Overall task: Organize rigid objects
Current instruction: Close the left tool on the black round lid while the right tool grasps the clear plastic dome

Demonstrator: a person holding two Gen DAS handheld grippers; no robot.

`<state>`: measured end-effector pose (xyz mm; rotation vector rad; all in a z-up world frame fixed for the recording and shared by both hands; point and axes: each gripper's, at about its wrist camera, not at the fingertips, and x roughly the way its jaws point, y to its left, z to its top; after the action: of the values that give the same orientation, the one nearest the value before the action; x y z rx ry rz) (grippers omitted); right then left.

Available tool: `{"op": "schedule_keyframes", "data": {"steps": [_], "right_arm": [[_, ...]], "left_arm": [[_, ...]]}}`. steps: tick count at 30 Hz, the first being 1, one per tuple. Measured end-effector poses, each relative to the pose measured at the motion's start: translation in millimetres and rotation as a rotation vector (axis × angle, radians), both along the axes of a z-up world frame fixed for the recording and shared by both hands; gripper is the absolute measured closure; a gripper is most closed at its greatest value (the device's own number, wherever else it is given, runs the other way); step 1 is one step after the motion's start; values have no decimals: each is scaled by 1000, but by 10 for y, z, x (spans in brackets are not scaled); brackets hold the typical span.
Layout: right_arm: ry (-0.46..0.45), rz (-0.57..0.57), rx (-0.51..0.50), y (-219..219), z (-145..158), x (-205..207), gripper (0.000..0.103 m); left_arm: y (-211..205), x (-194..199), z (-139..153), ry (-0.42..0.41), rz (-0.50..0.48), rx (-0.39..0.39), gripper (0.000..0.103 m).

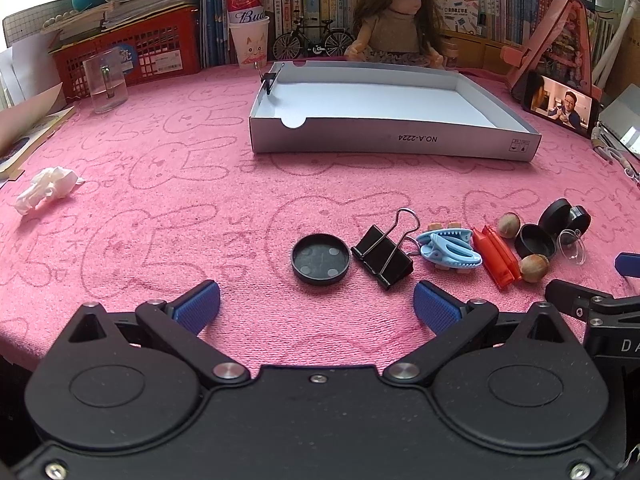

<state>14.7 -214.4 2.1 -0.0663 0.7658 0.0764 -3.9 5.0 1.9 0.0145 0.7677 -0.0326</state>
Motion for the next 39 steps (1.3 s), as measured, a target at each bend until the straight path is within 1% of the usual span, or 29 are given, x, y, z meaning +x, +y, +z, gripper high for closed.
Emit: {"op": "schedule_keyframes", "data": {"steps": [1,2,3,4,6,7,9,10,12,13,15,21,25,35,39], "right_arm": [[-2,3,1,-18,2,-16,0],[-3,6,1,-21,3,-18,0],[-4,8,4,-21,9,-21,0],[-5,6,9,-28,5,-16,0],[-12,9,14,-39,24,-12,0],[-20,10,14,-40,30,-21,2],[-40,10,9,-37,47,-37,5],[-52,12,7,-36,59,-44,7],[-73,18,0,-30,80,-55,11],[-83,23,0,-27,92,-58,15],[-90,37,2,-18,107,-54,19],[-98,63,1,35,115,-46,32],[-87,77,7,49,104,-43,42],[-86,88,12,64,101,-6,43],[-87,88,17,65,97,1,43]], "left_arm": [[6,-3,6,-1,3,-2,2],[16,-11,18,-5,9,-5,6],[29,-16,31,-9,14,-8,13],[47,-15,42,-13,17,-10,16],[69,-18,62,-20,21,-11,26],[79,-18,69,-23,20,-11,28],[102,-17,82,-27,20,-15,36],[111,-17,88,-30,19,-15,38],[123,-17,97,-34,19,-11,45],[130,-14,102,-35,20,-11,47],[147,-19,101,-39,20,-15,52],[143,19,103,-50,9,-16,58],[146,65,100,-53,9,-24,58],[95,141,72,-69,10,-3,57],[97,148,58,-77,10,-7,56]]}}
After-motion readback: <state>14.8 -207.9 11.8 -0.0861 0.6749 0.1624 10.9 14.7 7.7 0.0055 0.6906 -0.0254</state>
